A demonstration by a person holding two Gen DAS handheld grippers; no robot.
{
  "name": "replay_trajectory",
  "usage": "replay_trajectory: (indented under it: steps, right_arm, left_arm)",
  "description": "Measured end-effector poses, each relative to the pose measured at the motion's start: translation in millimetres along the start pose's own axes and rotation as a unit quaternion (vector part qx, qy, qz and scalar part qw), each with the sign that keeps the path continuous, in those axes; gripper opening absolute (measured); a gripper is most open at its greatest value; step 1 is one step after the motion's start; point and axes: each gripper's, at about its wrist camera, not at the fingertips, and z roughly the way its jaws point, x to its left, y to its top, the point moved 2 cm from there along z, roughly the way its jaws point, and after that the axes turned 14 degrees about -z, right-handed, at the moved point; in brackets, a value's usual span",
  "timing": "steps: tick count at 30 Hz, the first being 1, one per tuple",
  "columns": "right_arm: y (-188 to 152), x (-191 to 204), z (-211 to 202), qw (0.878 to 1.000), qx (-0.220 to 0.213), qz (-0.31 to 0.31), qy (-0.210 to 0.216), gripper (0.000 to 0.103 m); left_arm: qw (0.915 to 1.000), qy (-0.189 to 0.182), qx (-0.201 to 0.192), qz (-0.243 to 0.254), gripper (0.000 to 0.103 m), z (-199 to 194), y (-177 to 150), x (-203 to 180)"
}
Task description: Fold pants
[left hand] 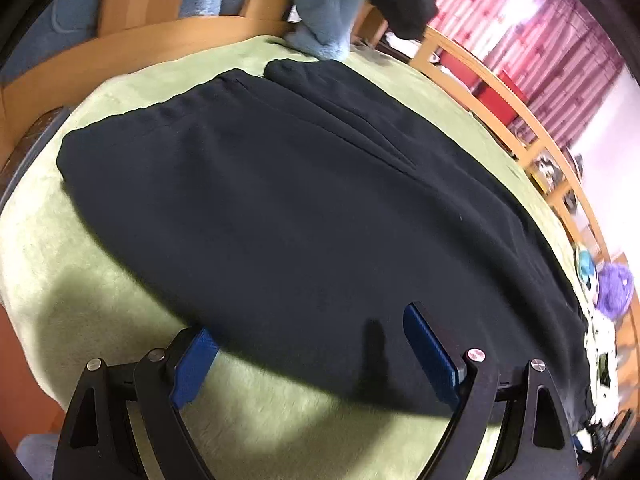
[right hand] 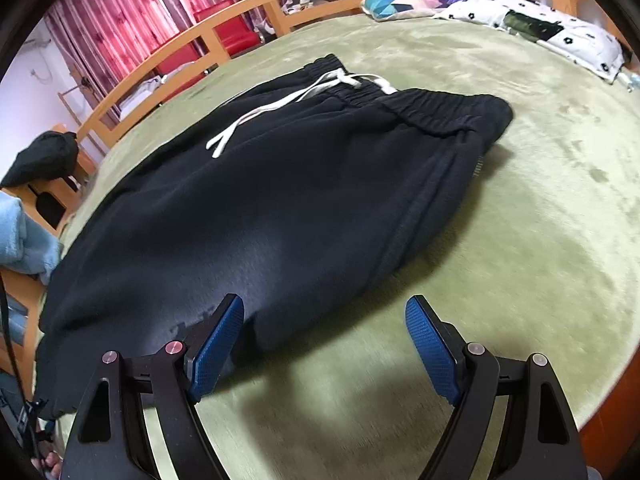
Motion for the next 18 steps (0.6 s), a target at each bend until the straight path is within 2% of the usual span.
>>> replay_trajectory:
  steps: [3,6,8,9,10,11,12,13,14,18]
  right_arm:
    - [5,8,23,1.000,0.018,-0.003,0.012,0.084]
    - [11,25,37,0.998,0.016,-0.047,-0.026,0.088]
    - [16,32,43,0.997,0.012,-0.061,-0.041,0.085]
    - [17,31,45,0.997,0.006,-0.059,-0.045,0.076]
    - [20,29,46,0.997,0.003,-0.054,-0.051,0.058]
    - [23,27,46,0.997,0.000,-0.045,-0.055,0.047]
    - [25,24,46,0.998,-0.003,-0.037,-0.047,0.025]
    - [26,19,45,0.999,-0.005,-0.024,-0.029,0.020]
    - [24,16,41,1.000,-0.008,-0.016,-0.019,0.018]
    - [19,15,21,0.999,-0.024,-0.028,-0.026,0.012]
  left_arm:
    - [0.9999,0.011,-0.008,0.007,0.087,9,5,-8]
    - [0.9997,0.017,-0.016,-0.003,0.083,10,6,-8]
    - [0.9994,0.026,-0.021,-0.001,0.067,11,8,-8]
    - [0.9993,0.029,-0.024,-0.002,0.061,10,9,-8]
    - [0.9992,0.032,-0.024,-0.004,0.050,10,11,-7]
    - [0.9991,0.033,-0.026,-0.005,0.035,6,10,-4]
    - [0.9992,0.030,-0.027,-0.007,0.025,4,12,-2]
    - [0.9994,0.023,-0.023,-0.009,0.016,2,13,0]
    - [0.9998,0.008,-0.014,-0.014,0.013,-1,15,2]
    - [0.9997,-0.017,-0.017,-0.008,0.011,-21,19,4]
